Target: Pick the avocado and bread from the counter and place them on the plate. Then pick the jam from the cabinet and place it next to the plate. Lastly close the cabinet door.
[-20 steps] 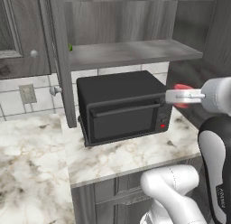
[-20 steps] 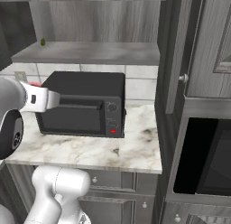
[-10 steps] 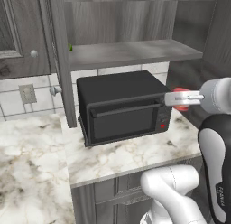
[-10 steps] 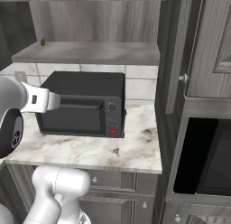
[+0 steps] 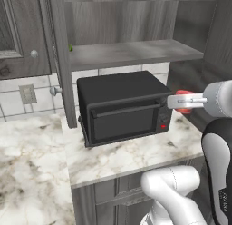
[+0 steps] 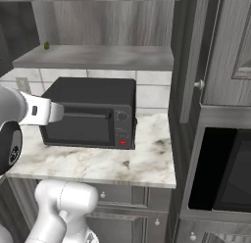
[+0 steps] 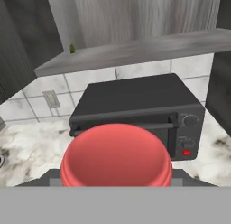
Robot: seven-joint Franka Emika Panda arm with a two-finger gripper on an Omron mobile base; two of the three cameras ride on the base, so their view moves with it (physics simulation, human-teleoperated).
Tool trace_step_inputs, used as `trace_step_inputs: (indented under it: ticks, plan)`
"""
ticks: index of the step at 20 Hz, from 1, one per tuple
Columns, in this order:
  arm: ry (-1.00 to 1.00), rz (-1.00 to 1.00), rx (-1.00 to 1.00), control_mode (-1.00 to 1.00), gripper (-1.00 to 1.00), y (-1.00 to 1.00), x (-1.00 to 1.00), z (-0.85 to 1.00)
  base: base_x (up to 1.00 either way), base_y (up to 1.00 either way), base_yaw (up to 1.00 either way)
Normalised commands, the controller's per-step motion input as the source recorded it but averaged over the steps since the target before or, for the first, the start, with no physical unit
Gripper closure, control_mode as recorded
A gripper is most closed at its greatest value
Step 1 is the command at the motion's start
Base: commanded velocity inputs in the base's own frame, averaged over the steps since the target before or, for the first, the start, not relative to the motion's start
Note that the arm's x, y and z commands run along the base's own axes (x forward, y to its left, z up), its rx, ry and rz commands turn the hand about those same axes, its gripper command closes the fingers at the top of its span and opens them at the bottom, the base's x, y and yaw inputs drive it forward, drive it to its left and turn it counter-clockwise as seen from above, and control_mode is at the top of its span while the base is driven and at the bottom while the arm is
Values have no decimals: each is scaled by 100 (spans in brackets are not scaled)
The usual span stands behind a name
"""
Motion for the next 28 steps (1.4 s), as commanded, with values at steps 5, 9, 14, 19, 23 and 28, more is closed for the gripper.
trace_step_inputs:
  ticks: [5, 9, 14, 19, 23, 28]
  plan:
    - [0, 0, 0, 100, 100, 0, 0, 0, -33, -1, 1]
    - [0, 0, 0, 100, 100, 0, 0, 0, -23, -2, 5]
    - [0, 0, 0, 100, 100, 0, 0, 0, -11, 0, 12]
    - [0, 0, 0, 100, 100, 0, 0, 0, -16, -3, 17]
    - [0, 0, 0, 100, 100, 0, 0, 0, -28, -9, 19]
    - [0, 0, 0, 100, 100, 0, 0, 0, -36, -8, 21]
